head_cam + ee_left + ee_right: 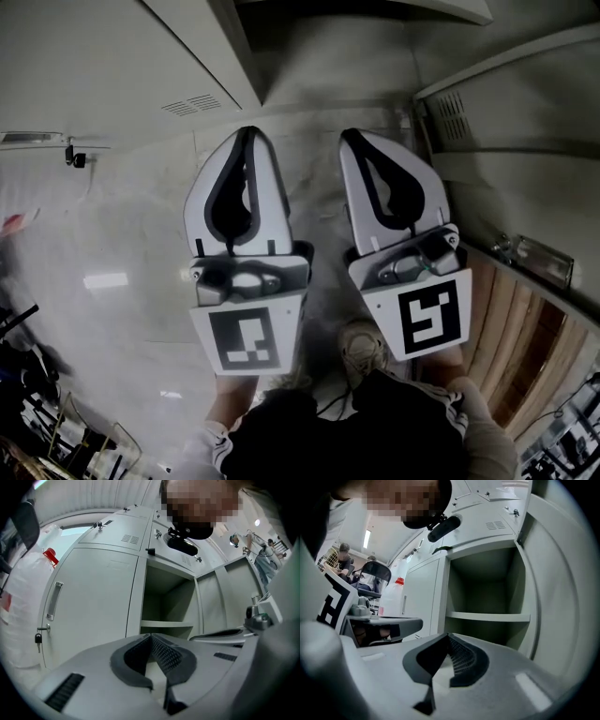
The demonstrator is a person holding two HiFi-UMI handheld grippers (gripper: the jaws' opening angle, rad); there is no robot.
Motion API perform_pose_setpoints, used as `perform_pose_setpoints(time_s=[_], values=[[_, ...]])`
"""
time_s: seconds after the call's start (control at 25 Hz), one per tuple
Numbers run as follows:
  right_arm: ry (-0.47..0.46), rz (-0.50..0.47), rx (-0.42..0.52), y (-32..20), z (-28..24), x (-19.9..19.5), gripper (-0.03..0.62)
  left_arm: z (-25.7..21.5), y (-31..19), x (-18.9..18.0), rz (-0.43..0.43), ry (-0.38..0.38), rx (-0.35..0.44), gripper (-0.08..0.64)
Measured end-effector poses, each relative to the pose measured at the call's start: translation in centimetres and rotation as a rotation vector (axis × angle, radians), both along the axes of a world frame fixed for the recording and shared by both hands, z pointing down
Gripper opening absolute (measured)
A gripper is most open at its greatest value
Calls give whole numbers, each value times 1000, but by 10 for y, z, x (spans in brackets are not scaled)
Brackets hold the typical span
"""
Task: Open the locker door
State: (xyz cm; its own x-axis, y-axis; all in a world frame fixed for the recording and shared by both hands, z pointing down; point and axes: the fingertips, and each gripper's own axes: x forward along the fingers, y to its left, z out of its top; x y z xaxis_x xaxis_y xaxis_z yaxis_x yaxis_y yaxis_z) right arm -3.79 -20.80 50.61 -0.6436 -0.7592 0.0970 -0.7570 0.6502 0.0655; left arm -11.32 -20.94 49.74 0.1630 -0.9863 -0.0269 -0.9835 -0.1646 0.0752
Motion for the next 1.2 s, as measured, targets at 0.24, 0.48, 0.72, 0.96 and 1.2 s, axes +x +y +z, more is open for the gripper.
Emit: perform_pose_setpoints(time_s=[0.24,0.48,0.72,0.96,1.2], values=[[-11,3,-11,-10,-2,2,5,0,-6,0,-15,-29,-26,18],[-62,18,-82,2,-76,6,5,-68,17,-8,-40,8,-83,18],[-11,-13,-136,46,-188,-5,5,-175,65,-21,-98,-4,-182,18],[-35,-29,-155,53,-317,-12,5,-307,61,-13,-129,-69,-232,18],[-95,-24,-130,43,-479,5,5,-477,43,6,-131,-85,-195,18]])
